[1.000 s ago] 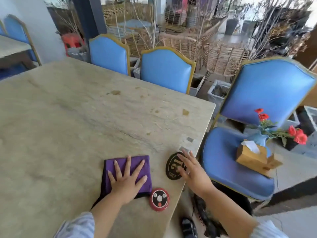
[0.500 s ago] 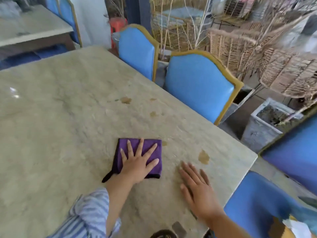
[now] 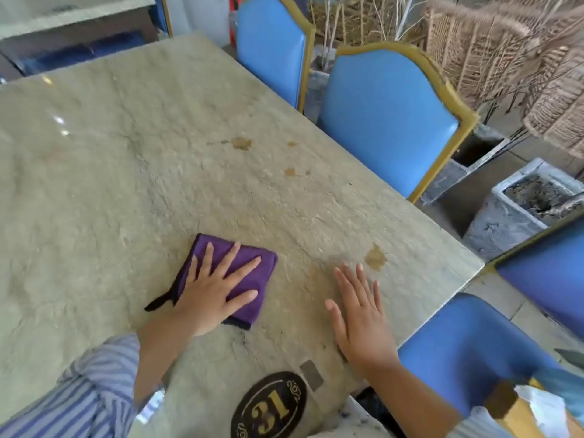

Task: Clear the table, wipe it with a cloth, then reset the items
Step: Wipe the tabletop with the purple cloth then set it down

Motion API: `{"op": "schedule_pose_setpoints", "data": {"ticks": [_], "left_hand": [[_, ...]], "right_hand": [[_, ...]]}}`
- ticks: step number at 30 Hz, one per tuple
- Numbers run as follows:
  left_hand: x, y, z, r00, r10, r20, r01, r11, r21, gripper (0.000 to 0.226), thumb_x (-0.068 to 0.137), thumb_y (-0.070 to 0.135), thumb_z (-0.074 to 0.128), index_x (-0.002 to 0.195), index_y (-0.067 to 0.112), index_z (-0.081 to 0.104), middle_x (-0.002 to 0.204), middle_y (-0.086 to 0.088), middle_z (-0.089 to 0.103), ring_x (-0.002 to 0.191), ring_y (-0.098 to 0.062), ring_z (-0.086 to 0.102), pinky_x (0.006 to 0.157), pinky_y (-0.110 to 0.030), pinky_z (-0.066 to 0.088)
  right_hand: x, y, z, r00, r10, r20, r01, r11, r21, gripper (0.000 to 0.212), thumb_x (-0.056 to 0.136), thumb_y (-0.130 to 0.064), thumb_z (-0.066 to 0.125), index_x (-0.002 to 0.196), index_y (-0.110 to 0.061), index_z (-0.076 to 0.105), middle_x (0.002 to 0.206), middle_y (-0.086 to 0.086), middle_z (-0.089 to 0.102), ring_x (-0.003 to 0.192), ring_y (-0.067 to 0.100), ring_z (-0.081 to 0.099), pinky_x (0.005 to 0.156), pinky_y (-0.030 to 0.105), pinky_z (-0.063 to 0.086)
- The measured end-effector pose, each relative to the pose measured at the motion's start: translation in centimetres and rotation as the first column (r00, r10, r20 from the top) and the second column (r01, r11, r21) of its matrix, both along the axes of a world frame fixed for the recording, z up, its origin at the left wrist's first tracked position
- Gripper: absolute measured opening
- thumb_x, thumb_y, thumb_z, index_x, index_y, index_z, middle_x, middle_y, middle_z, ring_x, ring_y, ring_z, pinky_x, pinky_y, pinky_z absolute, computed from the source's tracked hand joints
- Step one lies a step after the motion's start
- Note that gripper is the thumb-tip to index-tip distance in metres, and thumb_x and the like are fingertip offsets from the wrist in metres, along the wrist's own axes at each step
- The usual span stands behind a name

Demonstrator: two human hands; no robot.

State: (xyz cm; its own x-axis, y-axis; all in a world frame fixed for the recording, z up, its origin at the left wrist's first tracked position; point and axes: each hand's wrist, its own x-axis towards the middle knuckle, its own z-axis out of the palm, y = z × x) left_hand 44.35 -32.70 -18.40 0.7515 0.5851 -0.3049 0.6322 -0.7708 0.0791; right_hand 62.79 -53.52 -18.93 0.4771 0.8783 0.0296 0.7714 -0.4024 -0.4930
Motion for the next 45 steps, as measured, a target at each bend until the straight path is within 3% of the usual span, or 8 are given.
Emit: {"op": "schedule_pose_setpoints", "data": {"ticks": [4, 7, 11, 18, 25, 32, 38, 45], "left_hand": [[5.6, -0.6, 0.2, 0.967, 0.255, 0.017, -0.254, 0.966, -0.043, 0.062, 0.085, 0.072, 0.012, 0.139, 0.056, -0.013, 0.156, 0.006, -0.023, 0.140, -0.043, -0.021, 0.112, -0.059, -0.010], [6.7, -5.6, 0.4, 0.999, -0.038, 0.004, 0.038, 0.999, -0.034, 0.065, 0.080, 0.075, 0.004, 0.134, 0.056, -0.026, 0.150, 0.005, -0.035, 0.136, -0.043, -0.031, 0.109, -0.059, -0.015], [4.5, -5.6, 0.4, 0.968, -0.249, 0.023, 0.249, 0.967, -0.046, 0.063, 0.072, 0.079, -0.007, 0.128, 0.061, -0.030, 0.148, 0.013, -0.036, 0.134, -0.037, -0.036, 0.115, -0.056, -0.011], [11.2, -3.6, 0.4, 0.980, 0.199, -0.016, -0.199, 0.980, -0.011, 0.062, 0.088, 0.068, 0.013, 0.140, 0.051, -0.017, 0.156, 0.002, -0.025, 0.139, -0.047, -0.021, 0.111, -0.062, -0.008], [11.9, -7.9, -0.3, 0.928, -0.356, 0.113, 0.348, 0.934, 0.080, 0.064, 0.083, 0.076, 0.003, 0.143, 0.054, 0.004, 0.157, 0.008, 0.015, 0.141, -0.045, 0.015, 0.113, -0.058, 0.016], [21.4, -2.9, -0.4, 0.992, 0.083, 0.094, -0.085, 0.996, 0.014, 0.062, 0.089, 0.067, 0.019, 0.144, 0.050, -0.005, 0.159, 0.005, -0.015, 0.140, -0.047, -0.016, 0.112, -0.061, -0.006], [17.7, -7.1, -1.2, 0.869, -0.464, 0.171, 0.442, 0.884, 0.154, 0.065, 0.082, 0.076, 0.007, 0.142, 0.054, 0.004, 0.159, 0.009, 0.005, 0.142, -0.047, 0.002, 0.113, -0.057, 0.002], [21.1, -1.4, -0.6, 0.995, 0.010, 0.101, -0.015, 0.998, 0.055, 0.067, 0.082, 0.076, 0.014, 0.142, 0.054, -0.004, 0.159, 0.008, -0.011, 0.142, -0.044, -0.011, 0.113, -0.059, -0.005]], "right_hand": [[0.2, -0.2, 0.6, 0.969, -0.071, -0.238, 0.119, 0.974, 0.191, 0.063, 0.093, -0.057, 0.018, 0.145, -0.025, 0.027, 0.155, -0.012, 0.016, 0.144, 0.000, -0.007, 0.117, 0.024, 0.003], [1.5, -0.9, 1.2, 0.882, -0.188, -0.431, 0.322, 0.910, 0.262, 0.051, 0.095, -0.045, 0.029, 0.140, -0.023, 0.037, 0.150, -0.014, 0.025, 0.143, -0.002, 0.005, 0.115, 0.014, 0.008], [6.9, -2.1, 0.8, 0.933, -0.304, -0.191, 0.332, 0.932, 0.142, 0.046, 0.098, -0.029, 0.036, 0.142, -0.015, 0.037, 0.154, -0.002, 0.025, 0.145, 0.013, 0.006, 0.119, 0.036, 0.009], [12.4, -2.2, -1.4, 0.875, -0.472, 0.102, 0.476, 0.879, -0.010, 0.053, 0.096, -0.041, 0.029, 0.142, -0.016, 0.035, 0.155, 0.007, 0.024, 0.146, 0.023, 0.012, 0.118, 0.038, 0.007], [12.2, -3.0, -1.5, 0.882, -0.470, 0.036, 0.466, 0.881, 0.082, 0.067, 0.089, -0.053, 0.012, 0.139, -0.020, 0.041, 0.152, 0.001, 0.031, 0.146, 0.021, 0.012, 0.118, 0.038, 0.006], [12.4, -2.8, -2.0, 0.866, -0.500, -0.001, 0.495, 0.857, 0.142, 0.066, 0.090, -0.052, 0.012, 0.136, -0.019, 0.046, 0.151, 0.000, 0.034, 0.146, 0.024, 0.011, 0.117, 0.041, 0.007], [12.4, -2.9, -2.0, 0.875, -0.483, -0.023, 0.481, 0.864, 0.149, 0.068, 0.089, -0.054, 0.012, 0.137, -0.018, 0.044, 0.152, 0.001, 0.031, 0.146, 0.023, 0.007, 0.117, 0.040, 0.004], [12.5, -2.9, -2.1, 0.868, -0.496, -0.027, 0.494, 0.856, 0.156, 0.066, 0.090, -0.053, 0.012, 0.135, -0.019, 0.046, 0.152, 0.000, 0.033, 0.146, 0.021, 0.007, 0.117, 0.037, 0.002]]}}
